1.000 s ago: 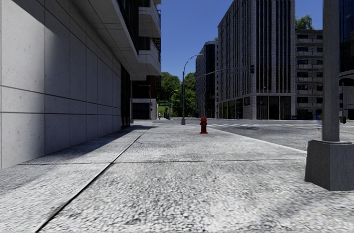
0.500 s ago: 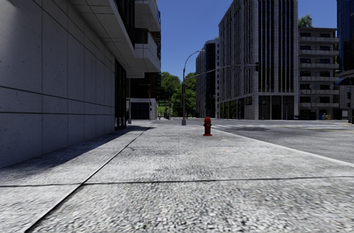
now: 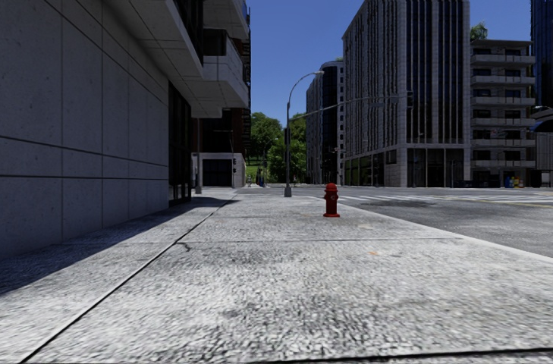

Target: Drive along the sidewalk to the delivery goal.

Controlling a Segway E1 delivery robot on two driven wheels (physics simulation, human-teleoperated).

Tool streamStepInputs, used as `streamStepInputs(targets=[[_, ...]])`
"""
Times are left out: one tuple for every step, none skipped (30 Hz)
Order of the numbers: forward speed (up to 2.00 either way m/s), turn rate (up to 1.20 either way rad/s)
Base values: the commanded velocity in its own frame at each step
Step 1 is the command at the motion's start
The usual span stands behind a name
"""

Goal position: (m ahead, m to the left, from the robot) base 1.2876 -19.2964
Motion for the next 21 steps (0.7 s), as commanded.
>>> streamStepInputs(targets=[[2.0,0.0],[2.0,0.0],[2.0,0.0],[2.0,0.0],[2.0,0.0],[2.0,0.0],[2.0,0.0],[2.0,0.0],[2.0,0.0],[2.0,0.0],[2.0,0.0],[2.0,0.0],[2.0,0.0],[2.0,0.0],[2.0,0.0],[2.0,0.0],[2.0,0.0],[2.0,0.0],[2.0,0.0],[2.0,0.0],[2.0,0.0]])
